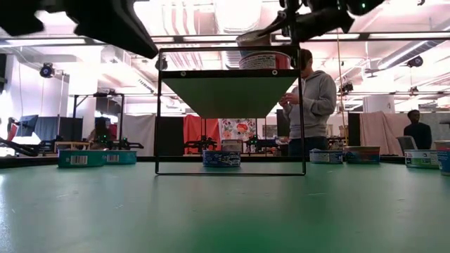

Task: Stack canned seafood by type on shelf
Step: Stack the top left dark blue tuna can on top of the dark blue tuna can on the shelf

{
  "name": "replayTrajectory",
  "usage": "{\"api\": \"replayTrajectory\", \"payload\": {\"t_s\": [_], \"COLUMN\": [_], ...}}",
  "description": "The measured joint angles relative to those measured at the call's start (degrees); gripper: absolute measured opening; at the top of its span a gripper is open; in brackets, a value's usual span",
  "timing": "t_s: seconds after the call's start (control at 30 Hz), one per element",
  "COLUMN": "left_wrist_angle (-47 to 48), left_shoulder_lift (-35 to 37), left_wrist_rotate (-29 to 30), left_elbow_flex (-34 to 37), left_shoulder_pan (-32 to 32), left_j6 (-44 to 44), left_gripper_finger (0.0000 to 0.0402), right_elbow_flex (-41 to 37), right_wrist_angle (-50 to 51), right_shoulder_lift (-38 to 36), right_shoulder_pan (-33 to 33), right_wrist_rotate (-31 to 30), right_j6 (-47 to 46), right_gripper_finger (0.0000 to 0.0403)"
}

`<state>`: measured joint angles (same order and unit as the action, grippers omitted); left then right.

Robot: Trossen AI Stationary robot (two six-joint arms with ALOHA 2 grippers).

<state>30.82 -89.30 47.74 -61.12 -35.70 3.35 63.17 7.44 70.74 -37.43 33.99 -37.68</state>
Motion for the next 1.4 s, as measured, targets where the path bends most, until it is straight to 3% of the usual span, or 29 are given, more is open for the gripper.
{"api": "replayTrajectory", "payload": {"t_s": [0.2, 0.3, 0.47, 0.73, 1.03, 1.4], "left_wrist_angle": [4.0, 6.8, 12.1, 13.9, 13.9, 14.8], "left_shoulder_lift": [0.1, 0.9, 4.0, 10.3, 17.5, 22.6], "left_wrist_rotate": [22.5, 28.0, 27.1, 16.1, 16.1, 16.2], "left_elbow_flex": [0.0, 0.0, 0.0, 0.1, 0.1, 0.1], "left_shoulder_pan": [0.8, 2.2, 6.9, 13.6, 18.6, 24.1], "left_j6": [-4.9, -7.6, -6.9, -10.0, -12.1, -16.4], "left_gripper_finger": [0.0000, 0.0000, 0.0000, 0.0000, 0.0000, 0.0000], "right_elbow_flex": [-6.1, -8.6, -11.3, -11.4, -9.7, -7.2], "right_wrist_angle": [-14.2, -22.9, -28.0, -28.7, -29.0, -28.5], "right_shoulder_lift": [1.9, 3.2, 5.6, 8.9, 11.2, 17.4], "right_shoulder_pan": [-6.6, -9.4, -12.4, -15.5, -20.3, -19.9], "right_wrist_rotate": [8.6, 13.7, 18.0, 25.5, 30.6, 28.8], "right_j6": [-6.2, -11.4, -15.2, -19.6, -25.5, -27.1], "right_gripper_finger": [0.0187, 0.0187, 0.0187, 0.0187, 0.0187, 0.0187]}}
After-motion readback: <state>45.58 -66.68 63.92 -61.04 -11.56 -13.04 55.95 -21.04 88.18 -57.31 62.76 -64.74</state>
